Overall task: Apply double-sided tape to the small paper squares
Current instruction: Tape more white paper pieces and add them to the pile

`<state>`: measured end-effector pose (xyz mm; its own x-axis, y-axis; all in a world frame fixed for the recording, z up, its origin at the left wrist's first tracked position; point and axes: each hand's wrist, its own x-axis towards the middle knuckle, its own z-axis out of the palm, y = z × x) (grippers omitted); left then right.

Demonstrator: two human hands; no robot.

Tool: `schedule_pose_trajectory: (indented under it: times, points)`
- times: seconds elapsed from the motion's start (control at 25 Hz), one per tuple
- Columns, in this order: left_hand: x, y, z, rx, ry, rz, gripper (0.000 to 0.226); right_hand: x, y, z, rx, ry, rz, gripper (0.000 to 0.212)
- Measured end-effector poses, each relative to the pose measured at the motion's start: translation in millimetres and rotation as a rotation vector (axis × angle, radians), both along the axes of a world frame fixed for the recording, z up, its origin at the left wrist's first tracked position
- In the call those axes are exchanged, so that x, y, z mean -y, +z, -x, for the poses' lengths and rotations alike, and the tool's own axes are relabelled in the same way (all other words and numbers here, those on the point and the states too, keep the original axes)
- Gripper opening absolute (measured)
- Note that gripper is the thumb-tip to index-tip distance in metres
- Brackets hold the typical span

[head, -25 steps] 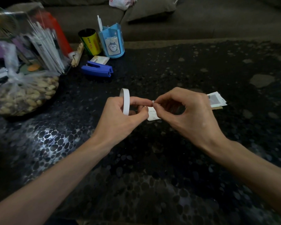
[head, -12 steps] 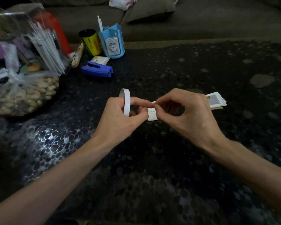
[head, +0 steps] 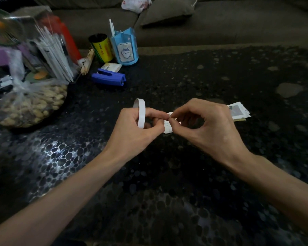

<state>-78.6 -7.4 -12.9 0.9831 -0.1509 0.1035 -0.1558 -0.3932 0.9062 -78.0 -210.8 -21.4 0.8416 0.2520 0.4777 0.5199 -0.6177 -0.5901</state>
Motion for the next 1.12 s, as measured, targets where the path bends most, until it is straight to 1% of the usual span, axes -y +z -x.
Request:
schedule_pose_trajectory:
  times: [0.32,0.64,0.88,1.12]
  points:
    - [-0.7,-0.7,-0.3,-0.004,-0.004,-0.016,0.017,0.3,0.1,-0.9,0.015,0.004,0.036,0.013]
    - [-1.4,-1.9,-0.7,-0.004,-0.002,0.003,0.017,0.7,-1.0,-3.2,-0.004,0.046,-0.004,0.007]
    - [-0.6,-2.2,-0.8,0.007,-0.003,0.015,0.017,1.0,-0.8,-2.4,0.004,0.031,0.006,0.011]
    - [-1.5,-2.8,-0.6,0.008,-0.018,0.014,0.015,1.0,-0.3,-2.5,-0.003,0.027,0.009,0.009]
